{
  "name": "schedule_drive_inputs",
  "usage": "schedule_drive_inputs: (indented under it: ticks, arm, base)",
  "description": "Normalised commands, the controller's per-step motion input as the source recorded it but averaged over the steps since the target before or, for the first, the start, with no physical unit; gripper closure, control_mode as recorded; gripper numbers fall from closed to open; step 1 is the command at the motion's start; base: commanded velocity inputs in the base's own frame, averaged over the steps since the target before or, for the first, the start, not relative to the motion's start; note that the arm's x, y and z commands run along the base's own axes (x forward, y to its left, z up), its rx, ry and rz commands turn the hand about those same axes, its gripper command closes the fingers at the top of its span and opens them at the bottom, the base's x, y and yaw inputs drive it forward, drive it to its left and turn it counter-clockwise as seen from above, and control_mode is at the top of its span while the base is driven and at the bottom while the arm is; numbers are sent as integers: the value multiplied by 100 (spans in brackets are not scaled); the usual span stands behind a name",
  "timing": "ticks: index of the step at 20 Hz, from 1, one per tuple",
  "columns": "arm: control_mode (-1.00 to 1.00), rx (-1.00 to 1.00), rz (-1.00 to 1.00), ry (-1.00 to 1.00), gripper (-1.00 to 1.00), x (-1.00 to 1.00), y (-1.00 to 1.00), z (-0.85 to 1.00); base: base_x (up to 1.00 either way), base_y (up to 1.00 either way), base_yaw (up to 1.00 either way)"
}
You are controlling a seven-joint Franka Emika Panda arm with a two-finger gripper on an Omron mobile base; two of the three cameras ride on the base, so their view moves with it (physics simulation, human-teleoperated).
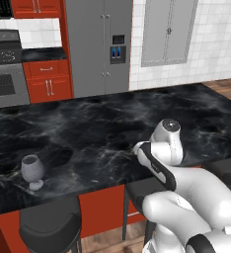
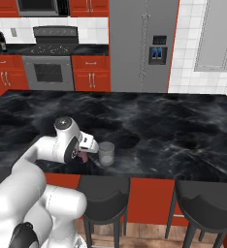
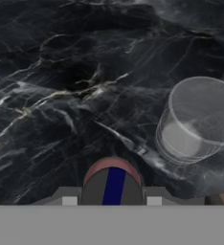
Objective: There is a wine glass and glass cup on the dining counter. Place the wine bottle next to the wine glass and the juice bottle next to the glass cup.
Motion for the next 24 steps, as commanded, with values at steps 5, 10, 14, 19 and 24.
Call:
schedule_drive_inputs:
  ticks: [5, 10, 14, 19, 24]
  arm:
    - [-100, 0, 0, -1, 100, 3, -1, -26]
    - [-100, 0, 0, -4, -100, 0, -2, -26]
    - [-100, -3, 0, -5, -100, 0, 0, -36]
    - [-100, -2, 0, -7, -100, 0, 0, -31]
    - [-100, -1, 0, -8, -100, 0, 0, -25]
  base:
    - [0, 0, 0]
    - [0, 0, 0]
    - [0, 0, 0]
    - [0, 0, 0]
    - [0, 0, 0]
